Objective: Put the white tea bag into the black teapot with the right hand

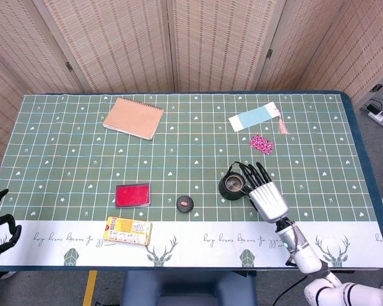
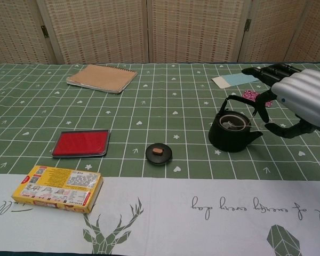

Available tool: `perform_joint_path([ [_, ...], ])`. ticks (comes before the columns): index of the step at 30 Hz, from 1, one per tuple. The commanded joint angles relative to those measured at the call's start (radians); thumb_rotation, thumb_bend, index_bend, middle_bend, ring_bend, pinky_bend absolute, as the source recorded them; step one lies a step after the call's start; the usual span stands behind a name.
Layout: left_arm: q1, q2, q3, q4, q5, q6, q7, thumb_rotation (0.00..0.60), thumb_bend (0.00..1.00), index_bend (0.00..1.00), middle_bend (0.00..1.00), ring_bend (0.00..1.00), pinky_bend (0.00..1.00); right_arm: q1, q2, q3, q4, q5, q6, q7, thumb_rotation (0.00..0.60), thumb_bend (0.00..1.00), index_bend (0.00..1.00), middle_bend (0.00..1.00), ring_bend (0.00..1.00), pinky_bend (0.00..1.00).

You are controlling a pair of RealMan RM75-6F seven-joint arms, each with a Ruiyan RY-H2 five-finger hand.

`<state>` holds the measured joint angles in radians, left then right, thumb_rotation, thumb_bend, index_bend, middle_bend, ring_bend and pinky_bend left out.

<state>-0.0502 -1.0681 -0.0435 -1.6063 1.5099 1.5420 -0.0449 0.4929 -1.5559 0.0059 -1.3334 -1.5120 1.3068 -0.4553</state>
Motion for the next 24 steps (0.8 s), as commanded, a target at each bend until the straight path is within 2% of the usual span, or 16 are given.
perform_joint_path([
  [1, -0.001, -0.002, -0.001, -0.001, -0.002, -0.003, 0.006, 0.600, 0.39, 0.00, 0.06, 0.04, 0.00, -0.007, 0.000, -0.006, 0.008, 0.004, -0.016, -0.004, 0.600, 0.43, 0.55, 0.00, 0.00, 0.00],
  [5, -0.001, -0.003, -0.001, -0.002, -0.002, -0.002, 0.010, 0.600, 0.39, 0.00, 0.06, 0.04, 0.00, -0.007, 0.011, -0.001, -0.005, 0.021, -0.050, -0.015, 0.600, 0.43, 0.18, 0.00, 0.00, 0.00],
  [6, 0.000, -0.003, -0.001, -0.001, -0.002, -0.002, 0.010, 0.600, 0.39, 0.00, 0.06, 0.04, 0.00, -0.007, 0.015, -0.001, -0.010, 0.023, -0.055, -0.018, 0.600, 0.43, 0.11, 0.00, 0.00, 0.00],
  [8, 0.000, -0.002, -0.002, -0.001, -0.004, -0.001, 0.008, 0.600, 0.39, 0.00, 0.06, 0.04, 0.00, -0.010, 0.027, 0.000, -0.028, 0.029, -0.065, -0.018, 0.600, 0.43, 0.03, 0.00, 0.00, 0.00],
  [15, 0.001, -0.002, -0.001, -0.001, 0.001, 0.001, 0.004, 0.600, 0.39, 0.00, 0.06, 0.04, 0.00, -0.035, 0.071, -0.017, -0.086, 0.021, -0.062, -0.040, 0.600, 0.43, 0.00, 0.00, 0.00, 0.00],
  [19, 0.002, -0.003, -0.001, -0.001, 0.003, 0.003, 0.007, 0.600, 0.39, 0.00, 0.06, 0.04, 0.00, -0.063, 0.112, -0.029, -0.134, -0.018, -0.009, -0.017, 0.600, 0.43, 0.00, 0.00, 0.00, 0.00],
  [24, 0.000, -0.007, 0.002, -0.003, 0.005, 0.000, 0.025, 0.600, 0.39, 0.00, 0.06, 0.04, 0.00, -0.136, 0.232, -0.033, -0.280, -0.009, 0.086, -0.007, 0.600, 0.43, 0.00, 0.00, 0.00, 0.00],
])
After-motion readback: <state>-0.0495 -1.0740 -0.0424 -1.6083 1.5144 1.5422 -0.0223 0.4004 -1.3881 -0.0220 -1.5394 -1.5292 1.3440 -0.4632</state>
